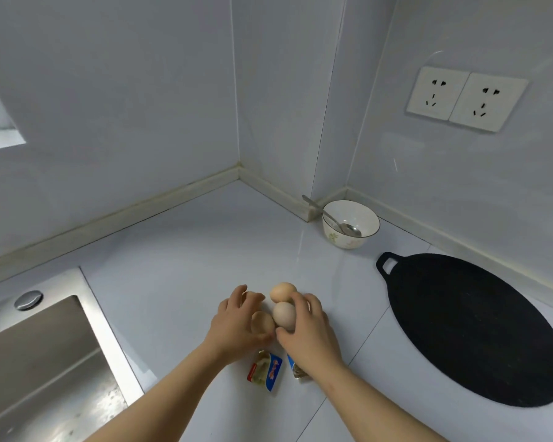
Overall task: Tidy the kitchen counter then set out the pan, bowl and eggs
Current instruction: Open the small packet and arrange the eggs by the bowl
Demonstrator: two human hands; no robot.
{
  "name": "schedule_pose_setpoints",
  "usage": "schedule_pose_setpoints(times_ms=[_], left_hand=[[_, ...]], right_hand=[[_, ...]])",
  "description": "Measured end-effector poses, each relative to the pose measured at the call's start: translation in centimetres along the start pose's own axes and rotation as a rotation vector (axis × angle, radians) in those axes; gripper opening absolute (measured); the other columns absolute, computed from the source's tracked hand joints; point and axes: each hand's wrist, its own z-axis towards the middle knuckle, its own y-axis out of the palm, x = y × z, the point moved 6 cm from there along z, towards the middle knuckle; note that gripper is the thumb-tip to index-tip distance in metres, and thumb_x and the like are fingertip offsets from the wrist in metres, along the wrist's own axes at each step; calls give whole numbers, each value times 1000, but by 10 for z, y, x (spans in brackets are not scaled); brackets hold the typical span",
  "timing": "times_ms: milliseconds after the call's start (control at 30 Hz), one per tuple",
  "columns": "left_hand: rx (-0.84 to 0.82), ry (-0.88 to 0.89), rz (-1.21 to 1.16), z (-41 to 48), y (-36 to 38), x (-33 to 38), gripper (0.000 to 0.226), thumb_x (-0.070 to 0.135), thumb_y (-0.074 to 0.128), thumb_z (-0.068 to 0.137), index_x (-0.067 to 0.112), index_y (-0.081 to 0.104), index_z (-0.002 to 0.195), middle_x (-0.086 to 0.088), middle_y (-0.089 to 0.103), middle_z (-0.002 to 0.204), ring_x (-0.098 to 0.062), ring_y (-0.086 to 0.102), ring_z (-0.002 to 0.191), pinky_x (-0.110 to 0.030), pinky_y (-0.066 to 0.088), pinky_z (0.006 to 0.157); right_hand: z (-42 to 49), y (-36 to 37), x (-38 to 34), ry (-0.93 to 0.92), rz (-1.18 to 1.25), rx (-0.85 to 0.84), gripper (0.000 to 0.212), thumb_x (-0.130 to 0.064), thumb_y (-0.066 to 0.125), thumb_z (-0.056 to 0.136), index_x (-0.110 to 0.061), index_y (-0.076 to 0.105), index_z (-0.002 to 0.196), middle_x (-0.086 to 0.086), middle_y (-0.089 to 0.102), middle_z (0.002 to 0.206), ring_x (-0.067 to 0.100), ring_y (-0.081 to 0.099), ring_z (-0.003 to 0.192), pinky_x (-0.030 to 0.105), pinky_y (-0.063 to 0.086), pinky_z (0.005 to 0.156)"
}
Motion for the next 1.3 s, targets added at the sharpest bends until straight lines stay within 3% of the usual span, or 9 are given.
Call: schedule_pose_setpoints(times_ms=[133, 333, 467, 633, 800, 967, 1100, 1167, 1300], left_hand=[[-7, 32, 87, 6, 3, -4, 64, 47, 66, 75, 32, 39, 130, 3, 14, 152, -26, 27, 134, -36, 32, 105], [-20, 60, 169, 20, 3, -8, 57, 51, 65, 75, 36, 46, 127, 2, 10, 154, -26, 24, 136, -33, 30, 107], [-92, 114, 261, 24, 2, -8, 83, 73, 52, 54, 39, 43, 130, 3, 9, 154, -25, 22, 137, -32, 29, 106], [-94, 199, 331, 31, -1, -8, 66, 57, 67, 71, 36, 44, 129, 4, 11, 152, -25, 22, 135, -30, 31, 105], [-88, 209, 363, 34, -3, -3, 63, 59, 67, 71, 32, 48, 125, 6, 16, 150, -23, 24, 132, -27, 34, 101], [-90, 170, 364, 38, -4, -7, 60, 56, 68, 71, 31, 49, 123, 6, 20, 146, -23, 27, 128, -27, 39, 95], [-64, 100, 198, 41, -11, -9, 71, 66, 68, 56, 26, 56, 113, 1, 34, 136, -23, 40, 115, -27, 40, 91], [51, 102, 22, 42, -25, 2, 76, 73, 59, 44, 24, 59, 101, 0, 43, 122, -17, 45, 106, -25, 40, 86], [258, 123, -221, 57, -55, 46, 42, 48, 81, 62, 26, 58, 89, 7, 43, 110, -13, 48, 99, -25, 41, 80]], right_hand=[[0, 1, 0, -27, -57, -33, 56, -28, 49, 87, -32, 29, 139, 0, 40, 133, 23, 47, 117, 32, 45, 92], [5, 5, 1, -43, -93, -85, 57, -26, 49, 88, -33, 28, 140, 1, 42, 128, 23, 45, 119, 32, 43, 91], [13, 4, -1, -33, -101, -84, 47, -29, 50, 87, -27, 34, 132, 0, 44, 126, 22, 48, 117, 31, 44, 85], [17, 6, 0, -19, -107, -78, 47, -33, 51, 87, -25, 34, 130, -1, 49, 125, 22, 48, 114, 31, 44, 82], [16, 9, 3, -44, -119, -88, 52, -32, 49, 88, -32, 30, 136, -2, 49, 127, 22, 46, 115, 32, 44, 85], [15, 6, 8, -30, -57, -82, 48, -31, 51, 86, -29, 36, 132, -1, 50, 123, 22, 47, 116, 32, 45, 84], [11, -4, 19, 39, 33, -20, 41, -33, 53, 85, -26, 40, 123, -3, 51, 119, 22, 53, 109, 30, 44, 79], [12, -15, 27, 72, 88, 34, 38, -32, 54, 84, -25, 41, 119, -3, 53, 115, 22, 55, 104, 29, 43, 74], [26, -45, 53, 183, 203, 160, 37, -26, 58, 81, -26, 42, 115, -2, 54, 109, 22, 56, 95, 29, 44, 69]])
